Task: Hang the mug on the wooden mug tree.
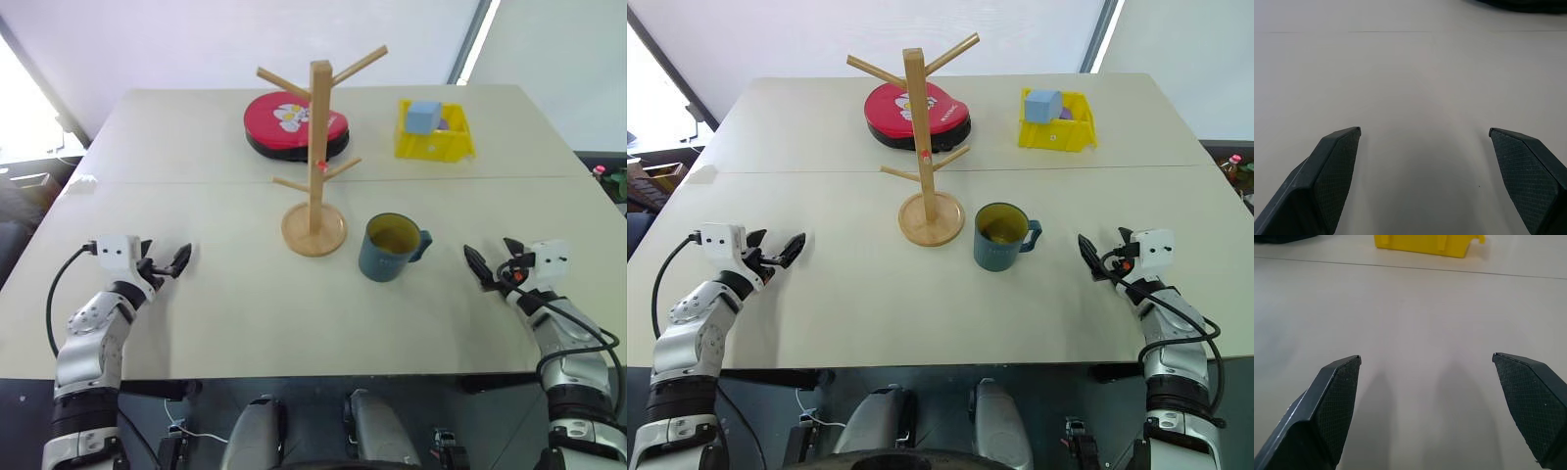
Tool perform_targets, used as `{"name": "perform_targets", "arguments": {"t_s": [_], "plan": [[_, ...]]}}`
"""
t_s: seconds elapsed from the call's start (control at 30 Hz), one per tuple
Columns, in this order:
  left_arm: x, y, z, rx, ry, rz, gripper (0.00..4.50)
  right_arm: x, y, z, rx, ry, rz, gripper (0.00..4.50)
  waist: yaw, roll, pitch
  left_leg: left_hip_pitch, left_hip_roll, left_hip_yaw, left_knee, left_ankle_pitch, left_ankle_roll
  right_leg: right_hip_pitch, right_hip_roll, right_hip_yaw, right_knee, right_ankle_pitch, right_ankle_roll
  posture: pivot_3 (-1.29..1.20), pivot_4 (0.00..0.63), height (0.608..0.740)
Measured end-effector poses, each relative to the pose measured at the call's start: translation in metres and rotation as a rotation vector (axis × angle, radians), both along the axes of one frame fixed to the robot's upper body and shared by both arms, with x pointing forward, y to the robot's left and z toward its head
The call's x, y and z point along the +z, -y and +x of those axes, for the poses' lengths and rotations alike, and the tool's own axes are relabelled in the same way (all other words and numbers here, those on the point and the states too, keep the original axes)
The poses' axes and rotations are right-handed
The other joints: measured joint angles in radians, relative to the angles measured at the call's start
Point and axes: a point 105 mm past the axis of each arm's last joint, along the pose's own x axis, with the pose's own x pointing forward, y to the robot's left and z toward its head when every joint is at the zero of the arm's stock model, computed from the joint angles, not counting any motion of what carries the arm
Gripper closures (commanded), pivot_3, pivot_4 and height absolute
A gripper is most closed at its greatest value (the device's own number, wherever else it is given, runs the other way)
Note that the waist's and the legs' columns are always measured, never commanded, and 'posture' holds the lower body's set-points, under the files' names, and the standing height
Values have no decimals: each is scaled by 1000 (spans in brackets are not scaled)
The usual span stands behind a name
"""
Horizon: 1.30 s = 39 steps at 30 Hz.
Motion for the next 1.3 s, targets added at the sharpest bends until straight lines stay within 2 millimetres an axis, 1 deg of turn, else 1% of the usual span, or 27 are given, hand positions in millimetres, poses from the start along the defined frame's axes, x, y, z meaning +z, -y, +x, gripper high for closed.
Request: {"name": "perform_targets", "arguments": {"t_s": [0.27,0.4,0.5,0.57,0.67,0.8,0.9,1.03,1.1,1.17,1.3], "plan": [[1,0,0,-9,1,-3,0,2,-5,1,15,4,-6,28,0,0,0,0,0,0,0,0,0,0,0,0,0,0,0,0,150,735],[1,0,0,-12,-1,-2,0,6,-8,2,26,18,-14,28,0,0,0,0,0,0,0,0,0,0,0,0,0,0,0,0,150,735],[4,7,-2,-60,9,7,0,8,-10,1,30,27,-20,28,0,0,0,-1,0,0,0,0,0,0,0,0,0,0,0,0,150,735],[6,18,-6,-130,14,32,0,8,-11,1,28,25,-15,28,0,0,0,-1,0,0,-1,0,0,0,-1,0,-1,0,0,0,150,735],[10,44,-17,-283,26,71,0,7,-13,-3,38,18,-21,28,1,0,0,-1,0,0,-3,0,0,-1,-2,0,-2,0,-1,0,150,735],[13,95,-41,-568,32,45,0,7,-21,-16,88,6,-38,28,2,1,0,-1,0,0,-10,0,0,0,-2,0,-9,0,-1,0,150,735],[18,129,-62,-790,14,61,0,6,-33,-30,170,-19,-66,28,1,2,-1,0,0,0,-14,0,0,-1,-2,0,-12,0,-1,0,150,735],[22,163,-79,-977,11,55,0,-2,-56,-41,259,-54,-80,28,-1,4,-1,0,0,1,-14,0,0,-1,-2,0,-12,0,-1,0,150,735],[25,170,-80,-1016,17,59,0,-1,-63,-41,273,-49,-89,28,0,4,-1,0,0,1,-12,0,0,0,-2,0,-12,0,-1,0,150,735],[25,174,-81,-1030,14,59,0,1,-66,-40,271,-37,-92,28,1,4,-1,1,0,1,-12,0,0,0,-1,0,-12,0,-1,0,150,735],[32,186,-79,-1072,46,61,0,6,-71,-33,248,3,-55,28,2,4,-1,0,0,1,-11,0,0,0,0,0,-12,0,-1,0,150,735]]}}
